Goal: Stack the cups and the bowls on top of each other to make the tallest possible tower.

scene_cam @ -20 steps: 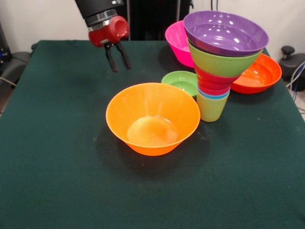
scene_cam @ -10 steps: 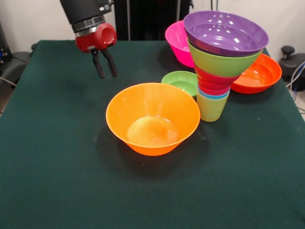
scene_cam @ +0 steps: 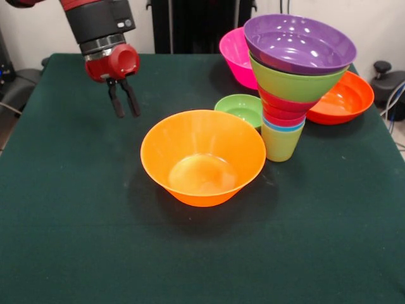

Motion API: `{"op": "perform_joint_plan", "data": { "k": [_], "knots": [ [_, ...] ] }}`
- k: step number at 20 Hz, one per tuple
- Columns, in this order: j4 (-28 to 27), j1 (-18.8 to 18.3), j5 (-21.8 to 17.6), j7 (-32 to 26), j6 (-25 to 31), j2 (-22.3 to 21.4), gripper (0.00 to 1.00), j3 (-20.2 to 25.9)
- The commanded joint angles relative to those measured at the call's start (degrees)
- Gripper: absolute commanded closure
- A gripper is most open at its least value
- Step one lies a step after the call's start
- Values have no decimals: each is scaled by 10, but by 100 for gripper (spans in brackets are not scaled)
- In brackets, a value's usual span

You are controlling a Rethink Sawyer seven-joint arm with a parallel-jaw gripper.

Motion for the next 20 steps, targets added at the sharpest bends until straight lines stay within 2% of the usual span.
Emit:
{"op": "perform_joint_plan", "data": {
  "k": [1, 17, 20],
  "knots": [
    [-69, 31, -30, -81, 91, 10, 0, -3],
    [-76, 49, 10, -69, 167, -47, 0, 25],
    [-76, 55, 7, -60, 165, -49, 0, 24]
  ]
}}
